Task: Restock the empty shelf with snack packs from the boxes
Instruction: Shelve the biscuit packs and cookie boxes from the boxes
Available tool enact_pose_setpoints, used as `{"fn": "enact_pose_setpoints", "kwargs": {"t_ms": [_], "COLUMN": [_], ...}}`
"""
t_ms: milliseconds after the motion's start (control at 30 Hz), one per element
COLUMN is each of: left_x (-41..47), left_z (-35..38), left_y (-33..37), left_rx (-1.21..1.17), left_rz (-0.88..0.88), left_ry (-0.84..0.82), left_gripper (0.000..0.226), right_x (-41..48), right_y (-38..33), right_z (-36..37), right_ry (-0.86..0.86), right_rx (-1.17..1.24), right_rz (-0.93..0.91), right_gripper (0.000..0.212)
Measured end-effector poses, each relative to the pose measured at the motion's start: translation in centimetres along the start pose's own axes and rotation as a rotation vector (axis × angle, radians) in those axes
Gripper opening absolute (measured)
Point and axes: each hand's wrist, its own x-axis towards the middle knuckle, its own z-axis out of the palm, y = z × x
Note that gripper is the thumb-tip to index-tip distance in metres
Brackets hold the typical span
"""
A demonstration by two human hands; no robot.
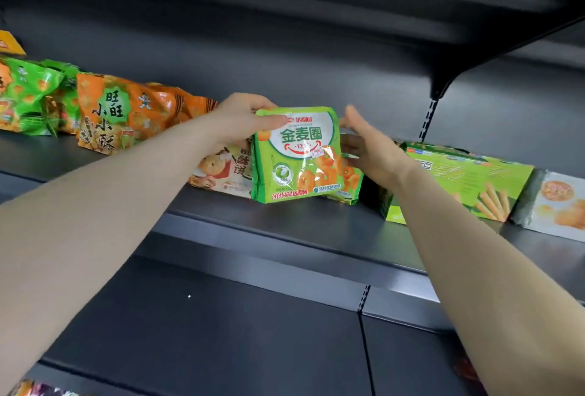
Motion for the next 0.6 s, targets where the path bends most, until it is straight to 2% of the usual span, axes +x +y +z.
{"fn": "enact_pose_setpoints", "kwargs": {"t_ms": [33, 100, 233, 300, 433, 500, 600], "left_x": [0.4, 1.0, 1.4, 1.5, 1.2, 0.9, 0.4], "left_z": [0.7, 2.1, 4.2, 4.7, 4.9, 4.8, 4.5], "left_y": [0.0, 0.0, -0.4, -0.8, -1.1, -1.3, -2.1], "left_rx": [0.002, 0.017, -0.062, -0.013, 0.060, 0.088, 0.148], "left_rz": [0.011, 0.051, 0.063, 0.102, 0.160, 0.163, 0.161], "left_ry": [-0.002, 0.027, 0.024, 0.032, 0.097, 0.120, 0.150], "left_gripper": [0.028, 0.026, 0.031, 0.036, 0.036, 0.033, 0.026], "right_x": [-0.2, -0.6, -1.5, -1.5, -0.5, 0.1, 0.6], "right_y": [0.4, 1.5, 3.5, 4.2, 5.6, 6.2, 6.4], "right_z": [-0.5, -1.4, -2.9, -3.0, -2.4, -2.0, -1.2], "right_ry": [-0.048, -0.026, 0.132, 0.213, 0.435, 0.545, 0.624], "right_rx": [-0.036, -0.071, 0.018, 0.047, -0.059, -0.224, -0.474], "right_rz": [0.003, 0.028, 0.109, 0.125, 0.160, 0.187, 0.260], "right_gripper": [0.053, 0.045, 0.041, 0.035, 0.022, 0.026, 0.047]}}
